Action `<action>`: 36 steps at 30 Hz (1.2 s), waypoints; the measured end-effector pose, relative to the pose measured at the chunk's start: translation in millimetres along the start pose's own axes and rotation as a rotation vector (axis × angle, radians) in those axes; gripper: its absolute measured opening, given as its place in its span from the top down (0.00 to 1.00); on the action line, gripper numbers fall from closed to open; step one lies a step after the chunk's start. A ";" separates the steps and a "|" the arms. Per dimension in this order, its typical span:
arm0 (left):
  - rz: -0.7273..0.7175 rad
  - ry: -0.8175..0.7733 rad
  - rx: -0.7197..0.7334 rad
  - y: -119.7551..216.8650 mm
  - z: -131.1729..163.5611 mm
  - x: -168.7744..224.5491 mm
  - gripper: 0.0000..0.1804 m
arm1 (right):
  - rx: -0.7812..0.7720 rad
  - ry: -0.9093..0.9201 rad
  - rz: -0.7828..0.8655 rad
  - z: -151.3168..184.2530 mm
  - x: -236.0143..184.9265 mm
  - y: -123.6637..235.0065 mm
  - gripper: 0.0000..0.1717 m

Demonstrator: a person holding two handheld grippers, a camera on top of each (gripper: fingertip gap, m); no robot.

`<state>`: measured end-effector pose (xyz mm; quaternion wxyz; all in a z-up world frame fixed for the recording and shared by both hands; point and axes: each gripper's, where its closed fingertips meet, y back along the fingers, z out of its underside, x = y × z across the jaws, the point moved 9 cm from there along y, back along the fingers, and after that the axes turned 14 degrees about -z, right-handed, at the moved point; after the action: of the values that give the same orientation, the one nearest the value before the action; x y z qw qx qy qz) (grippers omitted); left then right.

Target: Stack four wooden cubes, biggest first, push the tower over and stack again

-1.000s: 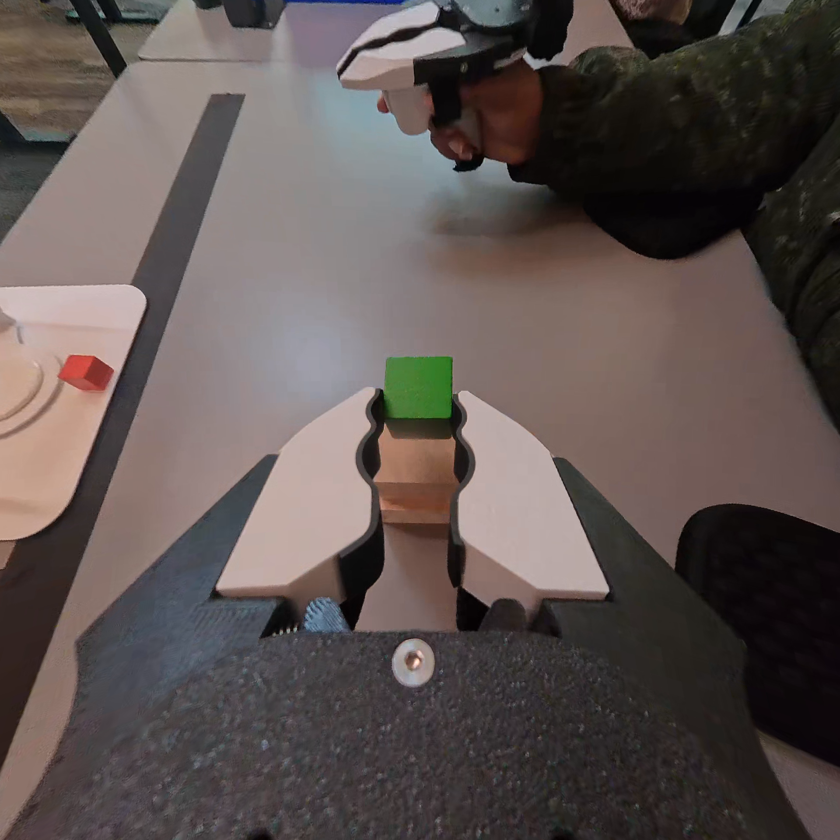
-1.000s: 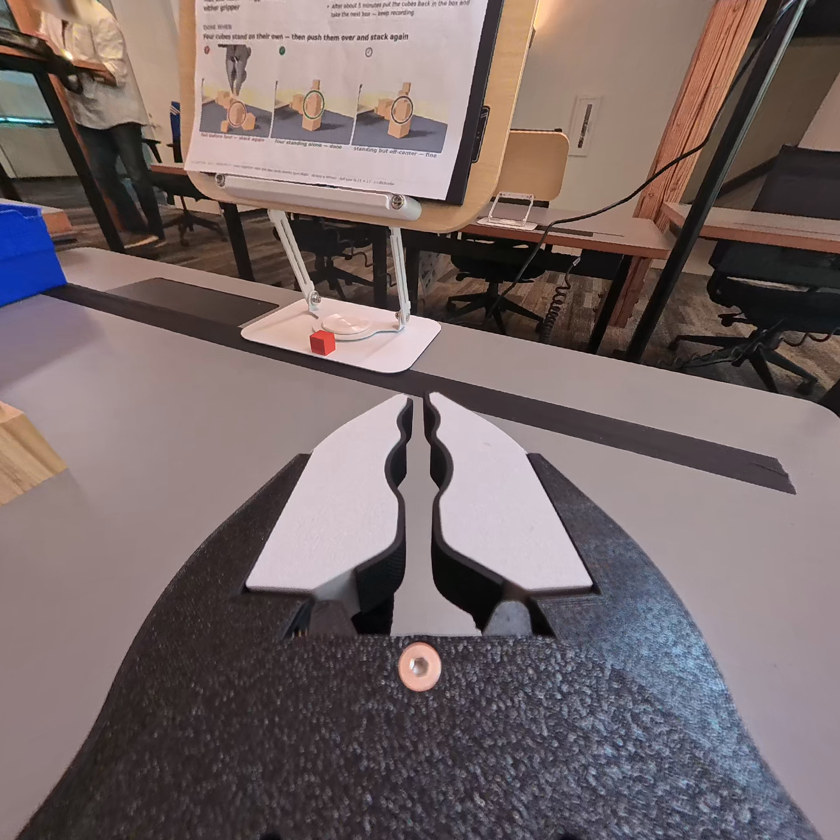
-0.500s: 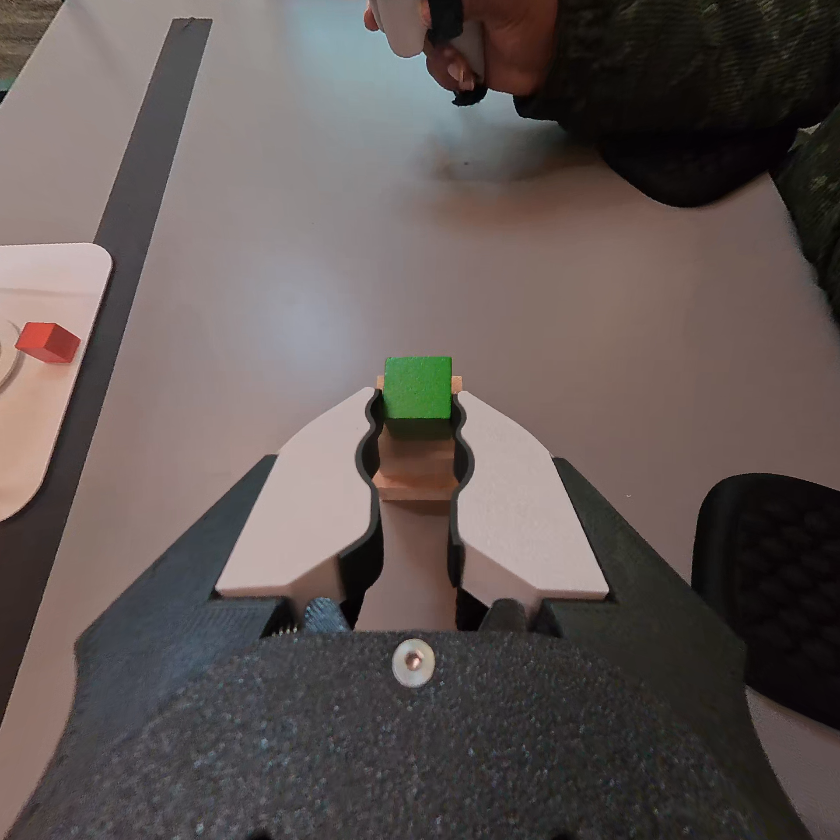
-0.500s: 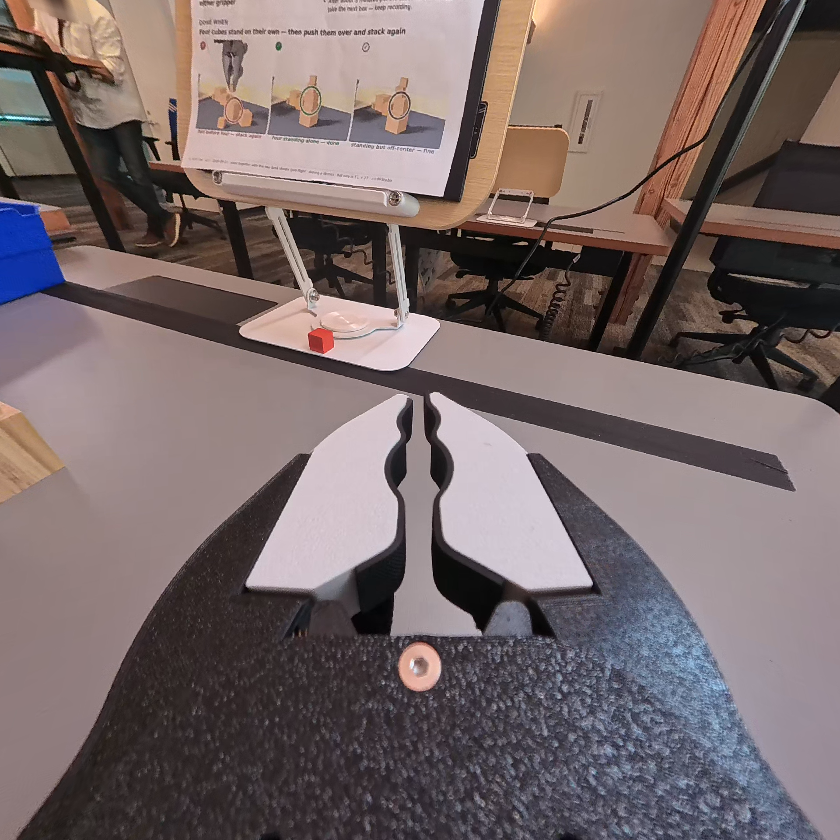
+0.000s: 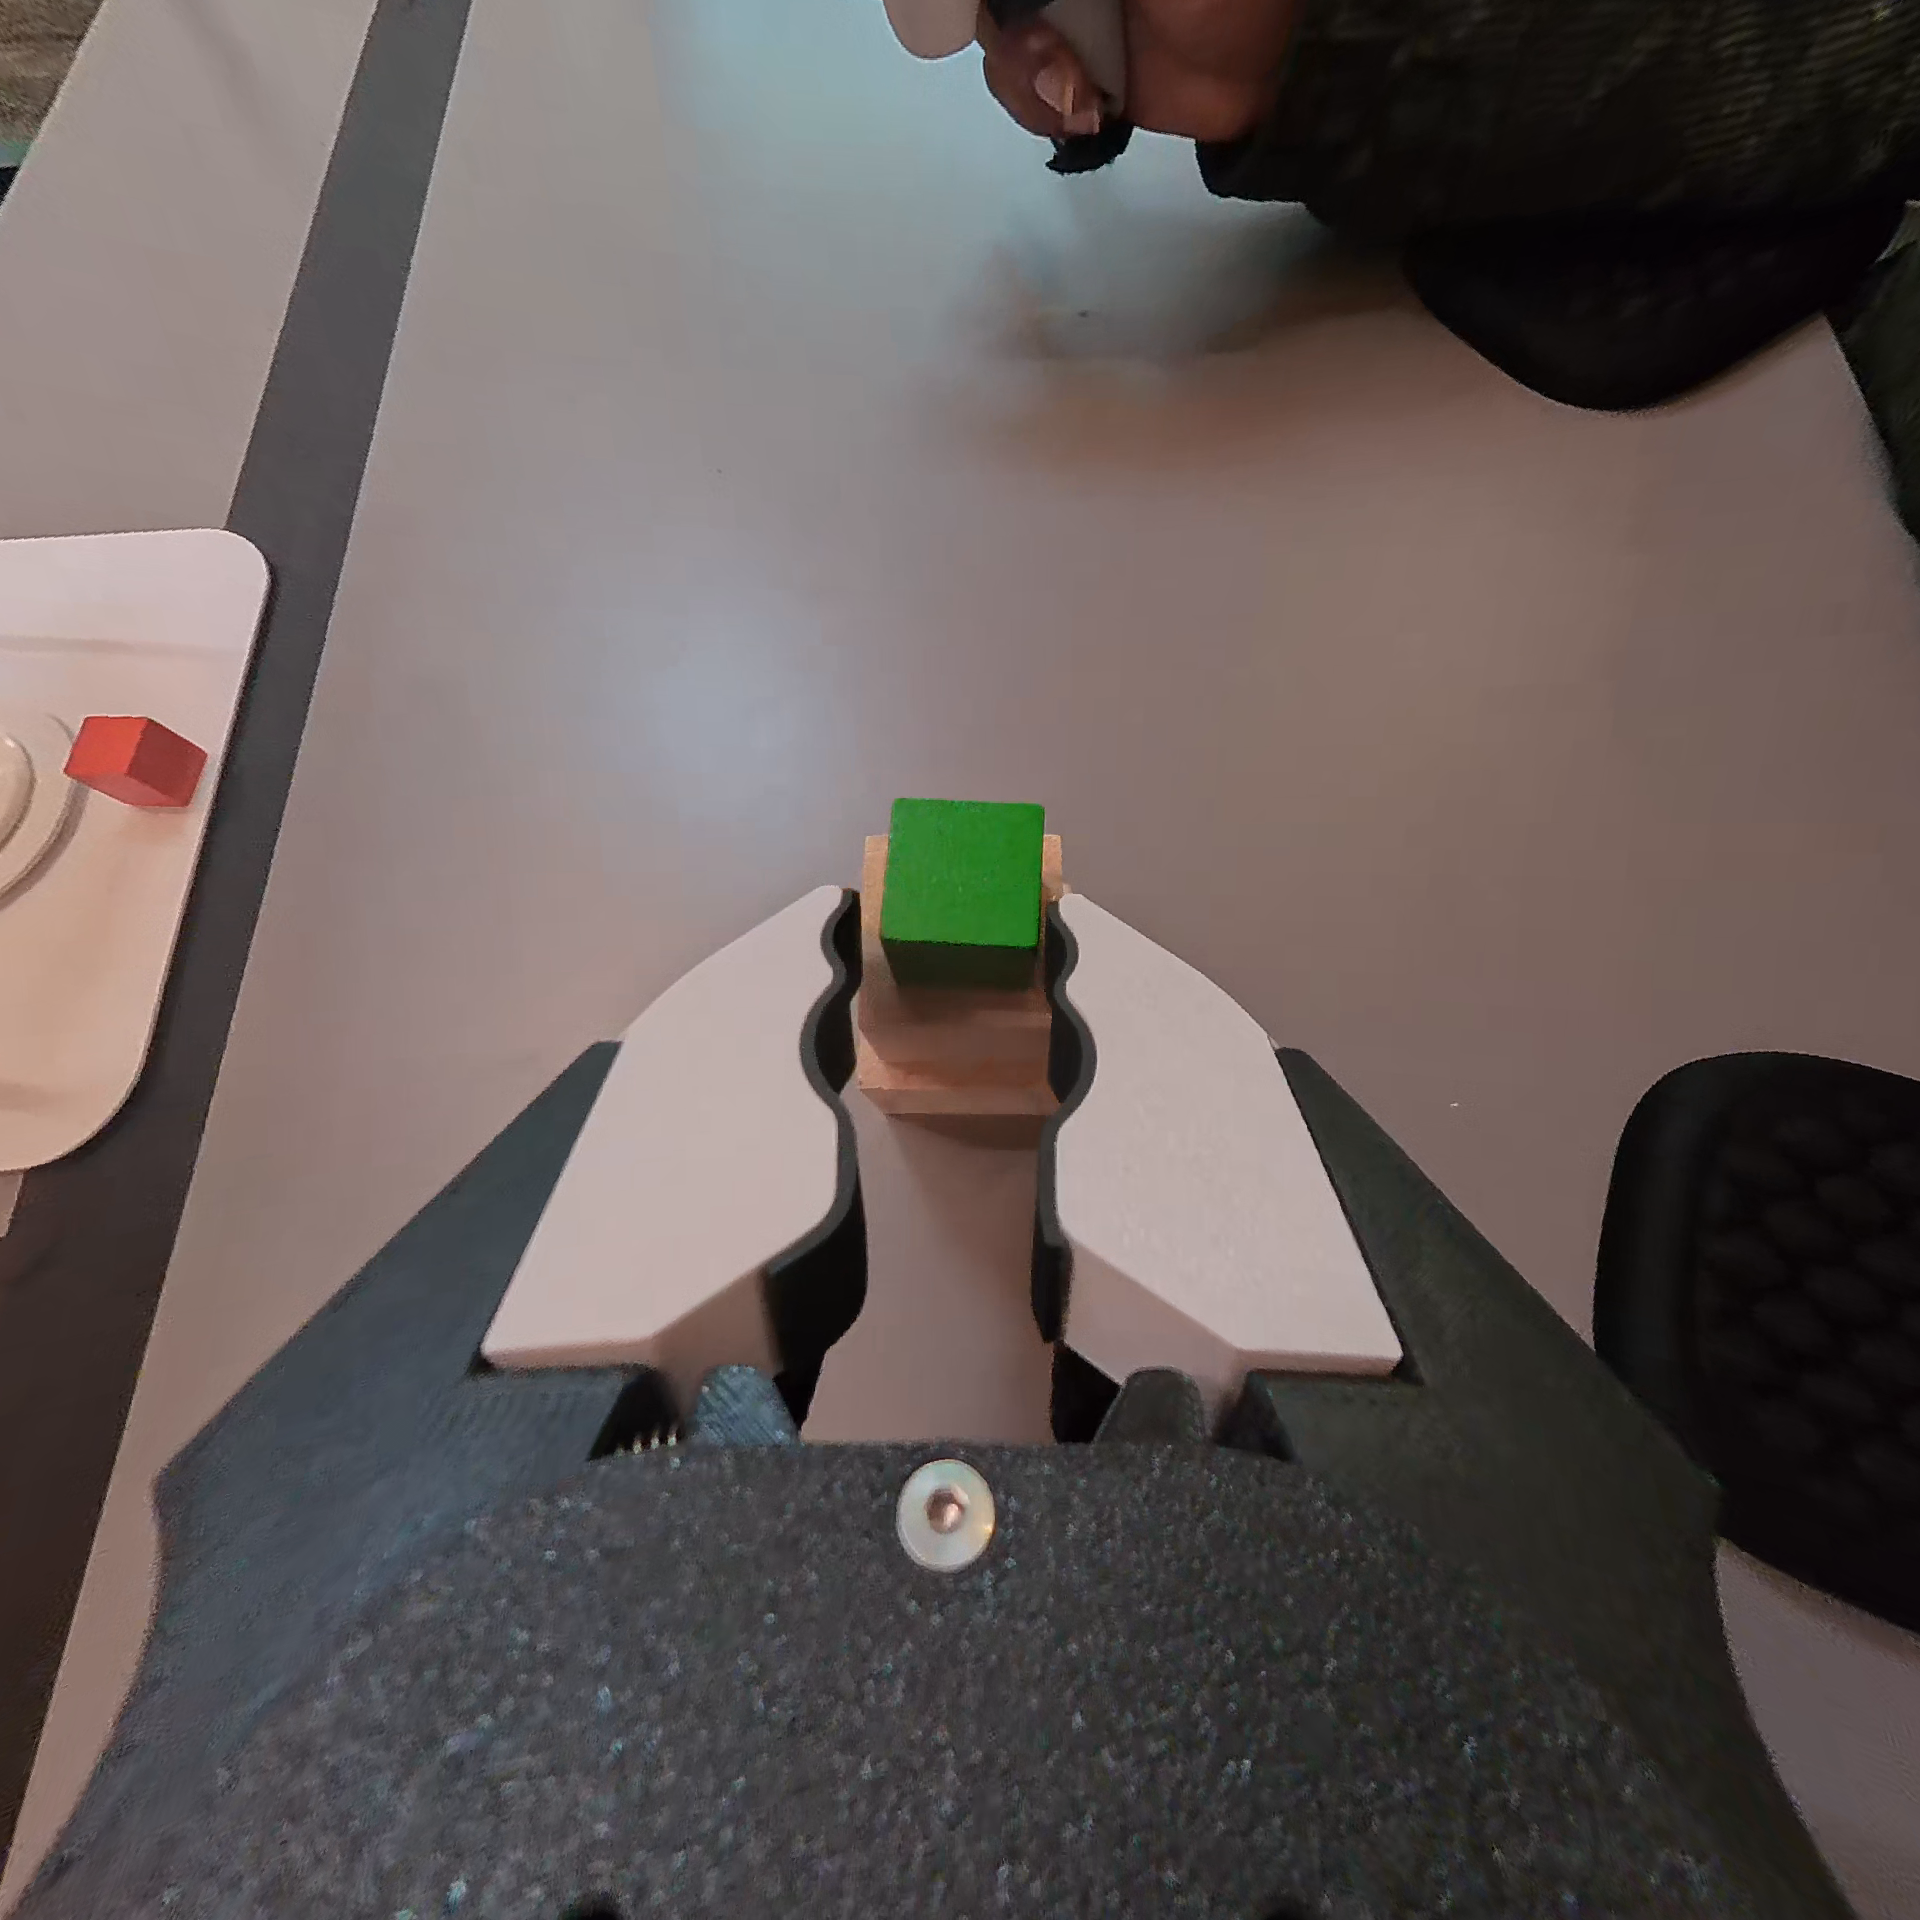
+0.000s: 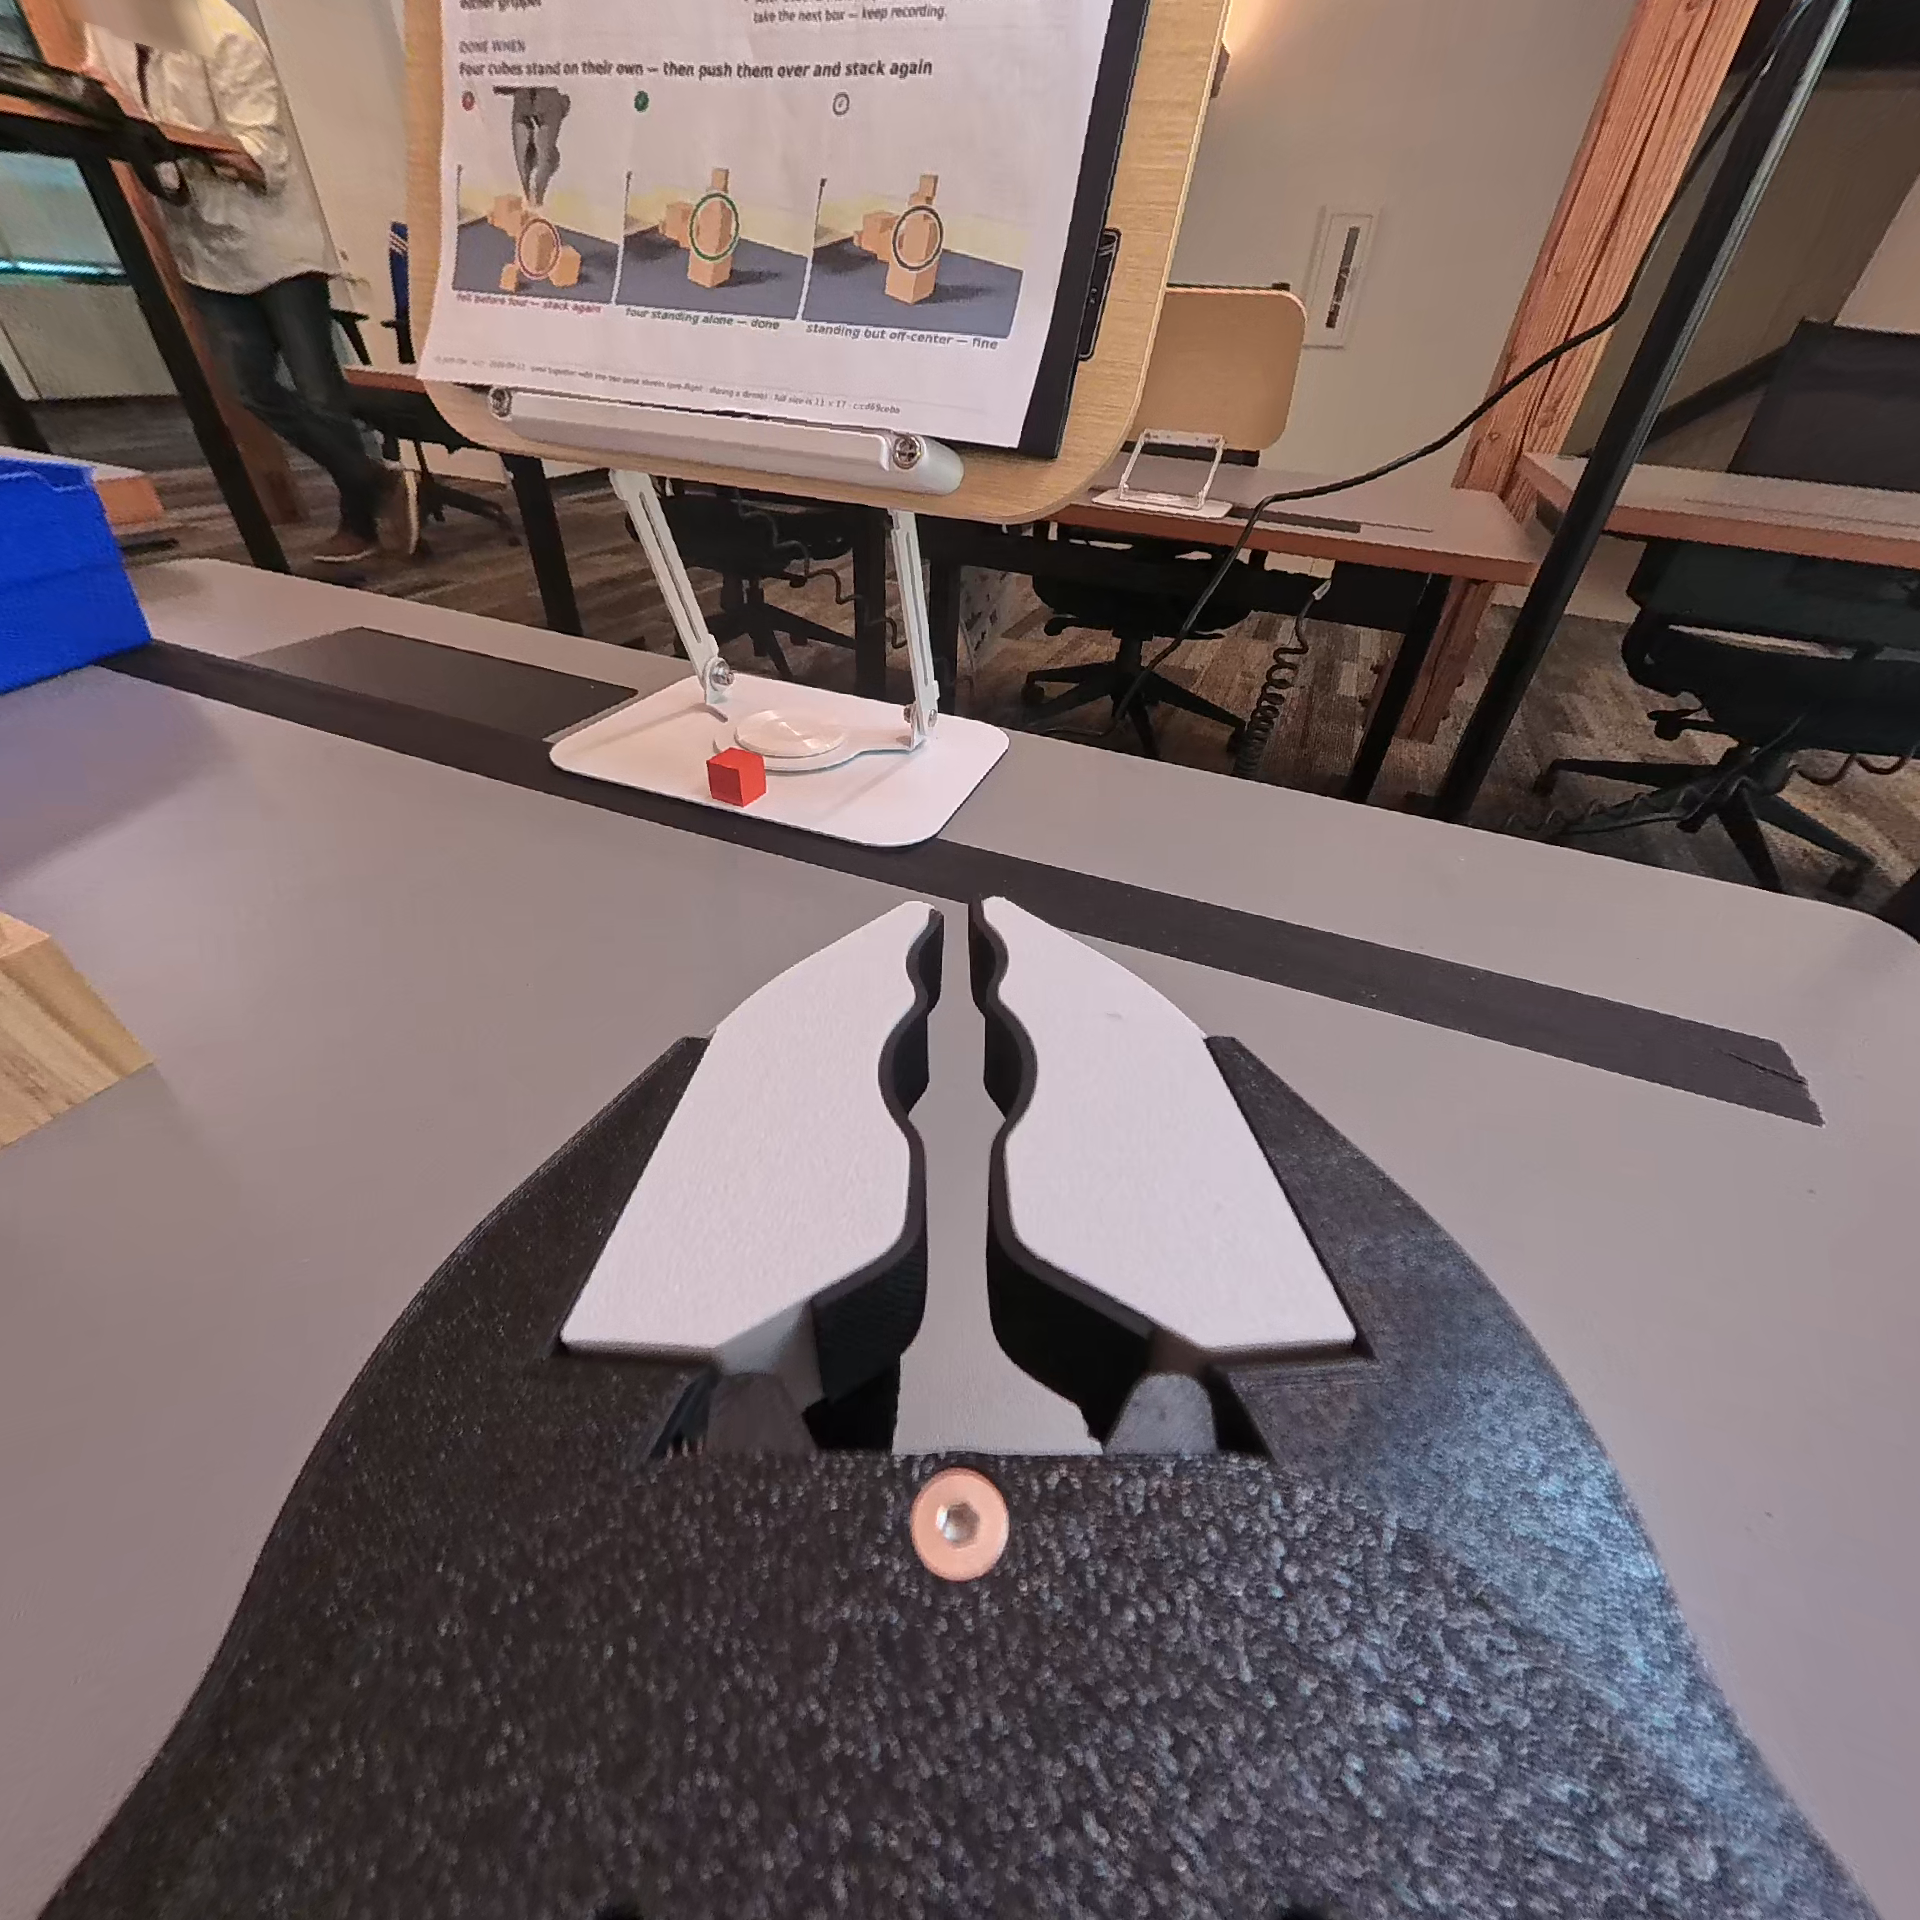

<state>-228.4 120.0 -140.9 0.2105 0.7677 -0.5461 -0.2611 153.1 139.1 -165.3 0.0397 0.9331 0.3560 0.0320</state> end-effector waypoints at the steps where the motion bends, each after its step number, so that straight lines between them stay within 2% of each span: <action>1: -0.001 0.005 0.006 2.8 -1.0 -0.8 0.81 | 0.001 0.000 0.001 -0.1 0.1 0.2 0.97; 5: 0.018 0.092 0.113 27.0 -9.4 -11.1 0.77 | 0.009 0.001 0.006 -1.1 0.9 1.1 0.97; 8: -0.059 0.216 0.274 41.9 -15.2 -35.0 0.82 | 0.018 0.004 0.013 -2.0 1.3 1.6 0.97; 10: -0.148 0.246 0.311 39.5 -12.9 -51.0 0.83 | 0.018 0.004 0.015 -1.2 1.3 1.3 0.97; 17: -0.305 0.263 0.240 -24.4 6.6 -97.4 0.83 | 0.018 0.020 0.018 -2.9 0.6 2.1 0.97; 24: -0.338 0.260 0.183 -84.8 14.1 -131.6 0.82 | 0.002 0.020 0.023 0.6 4.4 -1.6 0.97; 29: -0.347 0.252 0.186 -108.7 16.4 -149.7 0.80 | 0.009 -0.017 0.007 1.9 5.2 -3.7 0.97; 36: -0.335 0.200 0.092 -133.2 17.0 -168.6 0.77 | -0.008 -0.022 -0.012 5.4 3.5 -8.9 0.97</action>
<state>-187.1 321.2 -206.2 0.1820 0.8786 -0.3986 -0.1899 150.3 147.8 -171.4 0.0473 0.9312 0.3607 0.0227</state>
